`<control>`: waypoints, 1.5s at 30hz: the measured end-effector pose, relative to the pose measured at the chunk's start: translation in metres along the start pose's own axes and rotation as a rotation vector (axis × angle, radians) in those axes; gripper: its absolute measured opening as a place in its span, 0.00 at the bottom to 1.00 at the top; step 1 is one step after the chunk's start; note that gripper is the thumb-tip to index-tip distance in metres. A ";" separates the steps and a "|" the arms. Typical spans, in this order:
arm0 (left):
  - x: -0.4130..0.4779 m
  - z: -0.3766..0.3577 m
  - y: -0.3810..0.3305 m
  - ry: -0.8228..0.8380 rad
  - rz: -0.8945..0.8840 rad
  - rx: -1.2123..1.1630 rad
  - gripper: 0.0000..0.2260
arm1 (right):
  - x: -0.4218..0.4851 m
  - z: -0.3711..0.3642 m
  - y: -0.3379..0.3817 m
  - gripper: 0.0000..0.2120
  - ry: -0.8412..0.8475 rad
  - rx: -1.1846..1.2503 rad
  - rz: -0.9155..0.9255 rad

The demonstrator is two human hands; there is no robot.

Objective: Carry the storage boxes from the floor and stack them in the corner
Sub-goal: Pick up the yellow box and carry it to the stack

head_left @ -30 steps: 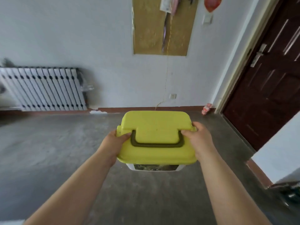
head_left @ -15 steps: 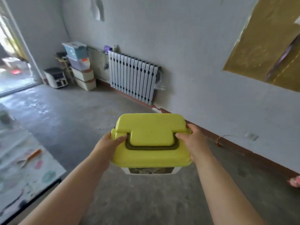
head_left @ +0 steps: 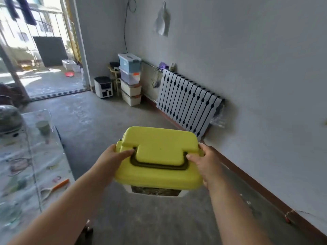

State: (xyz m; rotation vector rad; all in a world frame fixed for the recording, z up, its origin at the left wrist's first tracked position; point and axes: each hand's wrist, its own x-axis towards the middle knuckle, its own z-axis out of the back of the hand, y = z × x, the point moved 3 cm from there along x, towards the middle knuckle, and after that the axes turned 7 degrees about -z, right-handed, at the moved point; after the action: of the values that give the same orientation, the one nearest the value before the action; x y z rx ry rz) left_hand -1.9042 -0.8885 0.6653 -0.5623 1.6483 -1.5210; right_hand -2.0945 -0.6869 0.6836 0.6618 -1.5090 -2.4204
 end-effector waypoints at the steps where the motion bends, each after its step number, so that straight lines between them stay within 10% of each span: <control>1: 0.020 0.006 -0.007 -0.016 -0.009 0.010 0.21 | 0.016 -0.012 0.012 0.31 0.016 -0.007 0.004; 23: 0.328 0.058 -0.088 -0.381 -0.002 -0.131 0.26 | 0.375 -0.218 0.221 0.32 0.458 -0.041 0.167; 31: 0.436 0.174 -0.080 -0.604 -0.025 -0.195 0.33 | 0.446 -0.395 0.271 0.31 0.623 -0.047 0.117; 45: 0.698 0.381 -0.157 -0.527 -0.054 -0.161 0.38 | 0.567 -0.625 0.419 0.27 0.540 -0.005 0.124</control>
State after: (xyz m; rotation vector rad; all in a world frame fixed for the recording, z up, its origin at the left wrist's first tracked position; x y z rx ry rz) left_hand -2.0344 -1.6885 0.6564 -1.0059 1.3512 -1.1496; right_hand -2.3154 -1.6027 0.6756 1.0767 -1.2709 -1.9351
